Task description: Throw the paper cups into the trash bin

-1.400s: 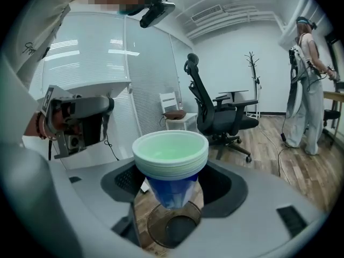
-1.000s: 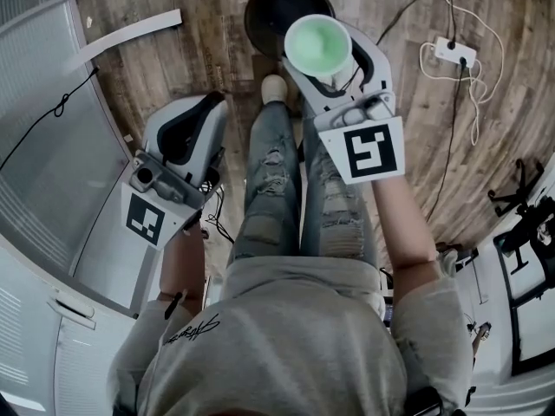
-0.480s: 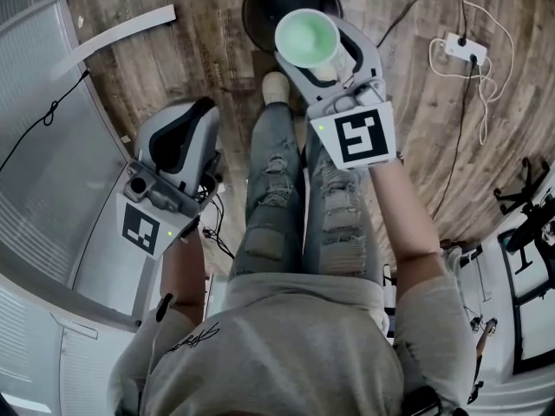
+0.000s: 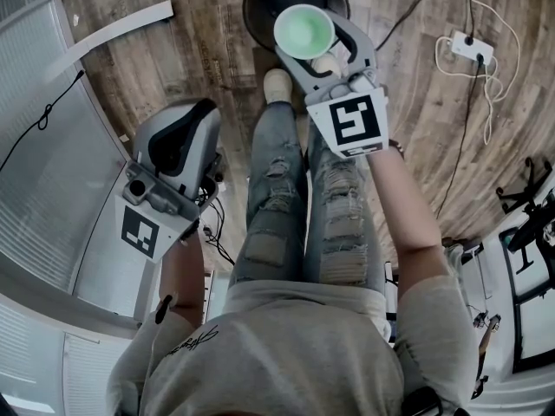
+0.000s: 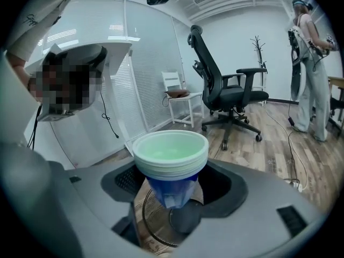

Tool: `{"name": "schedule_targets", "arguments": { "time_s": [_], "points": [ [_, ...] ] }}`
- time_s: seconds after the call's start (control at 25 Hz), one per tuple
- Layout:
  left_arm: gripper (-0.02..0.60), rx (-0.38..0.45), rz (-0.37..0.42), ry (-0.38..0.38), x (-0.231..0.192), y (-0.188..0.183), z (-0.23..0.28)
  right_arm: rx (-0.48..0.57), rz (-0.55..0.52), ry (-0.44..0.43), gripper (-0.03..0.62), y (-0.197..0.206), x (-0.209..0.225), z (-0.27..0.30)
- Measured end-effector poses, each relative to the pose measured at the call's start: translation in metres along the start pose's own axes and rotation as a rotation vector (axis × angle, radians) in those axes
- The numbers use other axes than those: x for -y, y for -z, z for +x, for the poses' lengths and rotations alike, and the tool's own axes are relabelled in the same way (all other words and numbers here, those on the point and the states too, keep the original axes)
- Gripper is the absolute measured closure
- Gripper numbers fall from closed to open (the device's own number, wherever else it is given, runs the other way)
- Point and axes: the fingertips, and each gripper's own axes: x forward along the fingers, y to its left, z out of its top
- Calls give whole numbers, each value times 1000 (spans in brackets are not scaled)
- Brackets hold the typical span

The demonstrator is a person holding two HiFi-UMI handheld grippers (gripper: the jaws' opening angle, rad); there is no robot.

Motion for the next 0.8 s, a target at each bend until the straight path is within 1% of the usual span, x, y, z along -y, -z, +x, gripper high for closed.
{"name": "schedule_targets", "arguments": {
  "time_s": [0.12,0.24,0.56,0.8],
  "points": [
    [578,-2,-2,-1,-2,2,0,15,34,-9,281,11,0,13],
    [578,0,-1,-1,-3,2,1,-15,58,-9,281,26,1,23],
    [578,11,0,-5,-3,0,-2,-86,63,-7,281,58,0,43],
    [578,0,-7,6,3,4,-6,-143,60,2,281,85,2,58]
  ]
}}
